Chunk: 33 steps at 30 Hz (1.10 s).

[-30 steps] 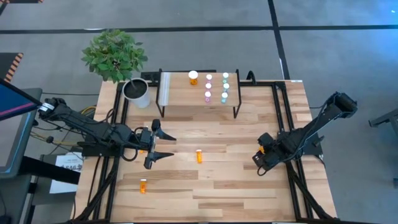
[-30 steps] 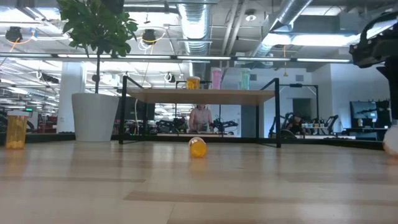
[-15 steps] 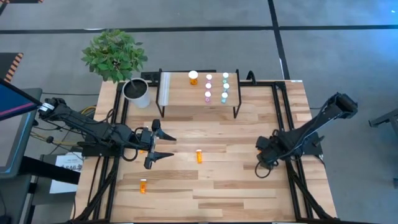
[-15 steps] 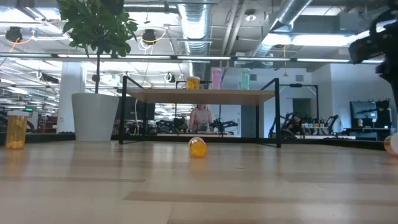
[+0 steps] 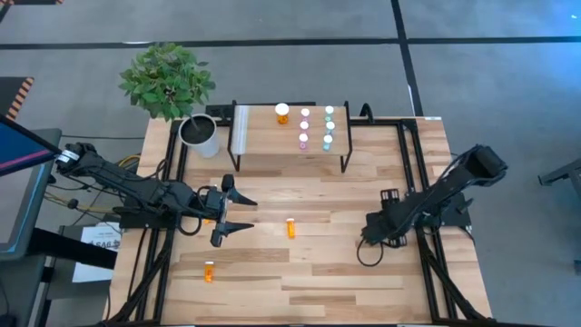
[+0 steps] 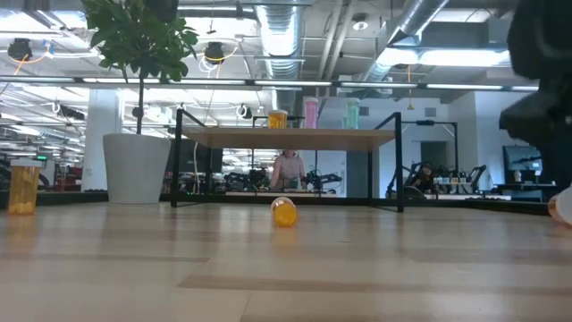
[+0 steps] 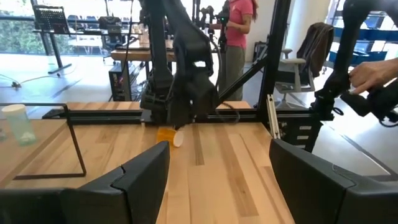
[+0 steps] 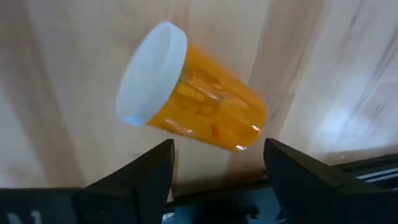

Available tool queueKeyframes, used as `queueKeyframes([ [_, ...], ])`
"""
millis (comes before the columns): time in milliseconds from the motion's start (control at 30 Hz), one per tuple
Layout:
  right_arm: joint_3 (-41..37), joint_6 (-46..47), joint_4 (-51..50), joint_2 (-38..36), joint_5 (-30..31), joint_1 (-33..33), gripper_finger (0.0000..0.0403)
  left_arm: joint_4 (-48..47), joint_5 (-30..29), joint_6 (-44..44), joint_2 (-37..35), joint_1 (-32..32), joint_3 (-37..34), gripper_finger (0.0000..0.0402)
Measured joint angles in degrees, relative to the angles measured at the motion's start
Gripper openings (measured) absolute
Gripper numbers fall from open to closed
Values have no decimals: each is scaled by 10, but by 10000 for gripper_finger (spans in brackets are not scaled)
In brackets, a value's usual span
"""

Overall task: Pick and place medicine bottles onto shelf by color
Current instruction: Put the large orange pill bottle on the shelf aligned with the other large orange pill bottle

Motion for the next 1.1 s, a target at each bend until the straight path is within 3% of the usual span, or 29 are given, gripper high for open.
queueKeyframes([
  [200, 0, -22, 5, 70, 1, -15, 272, -6, 0, 0, 0, 0, 0, 265],
  [433, 7, -29, 79, 104, 2, -14, 270, -7, -1, 0, 0, 0, 0, 265],
  [1100, 77, -43, 118, 91, 24, -18, 269, -7, -1, -4, 0, 0, 0, 265],
])
